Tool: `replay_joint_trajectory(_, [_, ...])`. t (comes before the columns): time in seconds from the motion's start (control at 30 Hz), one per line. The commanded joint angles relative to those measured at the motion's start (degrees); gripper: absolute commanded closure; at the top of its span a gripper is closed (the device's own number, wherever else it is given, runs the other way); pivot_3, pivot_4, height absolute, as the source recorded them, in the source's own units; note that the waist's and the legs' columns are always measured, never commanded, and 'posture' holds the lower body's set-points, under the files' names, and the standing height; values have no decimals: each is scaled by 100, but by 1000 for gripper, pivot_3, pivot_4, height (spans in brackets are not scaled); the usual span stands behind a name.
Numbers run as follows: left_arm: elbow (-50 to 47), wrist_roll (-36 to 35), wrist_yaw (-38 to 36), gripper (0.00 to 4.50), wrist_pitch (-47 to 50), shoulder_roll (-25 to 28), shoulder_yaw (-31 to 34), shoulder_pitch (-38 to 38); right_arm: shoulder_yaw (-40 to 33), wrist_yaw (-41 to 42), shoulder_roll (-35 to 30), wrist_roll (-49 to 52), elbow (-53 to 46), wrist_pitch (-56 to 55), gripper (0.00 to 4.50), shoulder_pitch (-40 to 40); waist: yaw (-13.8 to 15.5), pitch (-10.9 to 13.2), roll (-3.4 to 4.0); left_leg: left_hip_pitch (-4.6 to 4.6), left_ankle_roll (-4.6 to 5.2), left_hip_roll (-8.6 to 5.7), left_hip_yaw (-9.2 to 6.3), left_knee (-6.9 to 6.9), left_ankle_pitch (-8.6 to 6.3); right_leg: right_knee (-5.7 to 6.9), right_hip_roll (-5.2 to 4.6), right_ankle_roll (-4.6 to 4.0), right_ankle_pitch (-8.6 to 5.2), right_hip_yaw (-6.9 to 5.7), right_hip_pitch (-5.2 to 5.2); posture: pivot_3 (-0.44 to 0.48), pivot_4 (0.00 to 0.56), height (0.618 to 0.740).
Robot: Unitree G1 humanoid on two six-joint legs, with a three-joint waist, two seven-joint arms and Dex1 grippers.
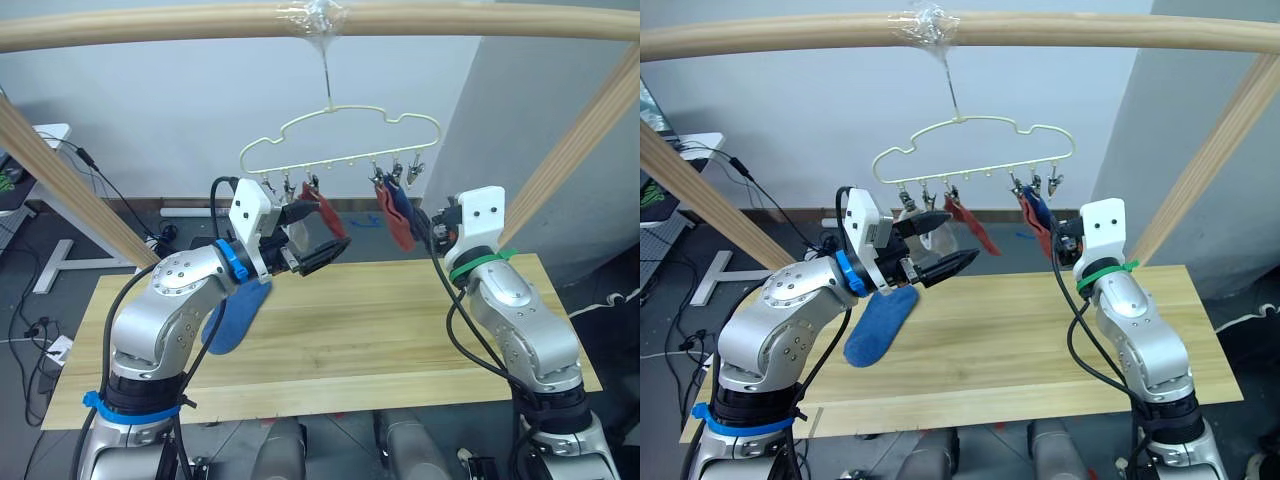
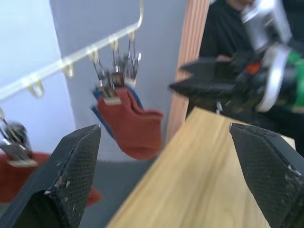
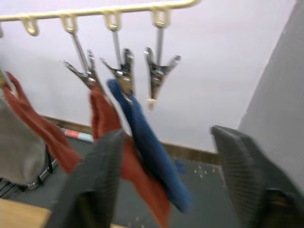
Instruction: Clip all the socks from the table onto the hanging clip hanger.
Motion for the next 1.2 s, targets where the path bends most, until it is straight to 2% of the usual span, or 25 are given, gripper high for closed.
replay_joint_trajectory(0.03, [-478,-98,229,0,13,-12,104,123,-83,-70,274,-258,130,-203,2836,-231,27,0,0,0,0,0,0,0,0,0,0,0,0,0,0,81,228,740])
replay_joint_trajectory(0.27, [-466,-75,403,0,-13,-3,123,41,-283,-9,692,-454,650,-349,2836,-588,79,1,-1,3,1,1,-2,2,0,6,2,-2,0,-1,0,92,227,740])
replay_joint_trajectory(0.63, [-650,-102,442,0,-61,67,131,-135,-510,102,942,-711,1678,-832,2836,-1282,95,0,-1,3,1,1,-2,1,0,7,1,-3,2,-2,1,127,220,740])
replay_joint_trajectory(1.2, [-472,-43,434,0,-160,21,114,-309,-522,324,1112,-932,2194,-1269,2836,-1754,93,0,-1,4,1,1,-2,1,0,11,1,-10,6,-2,1,122,222,740])
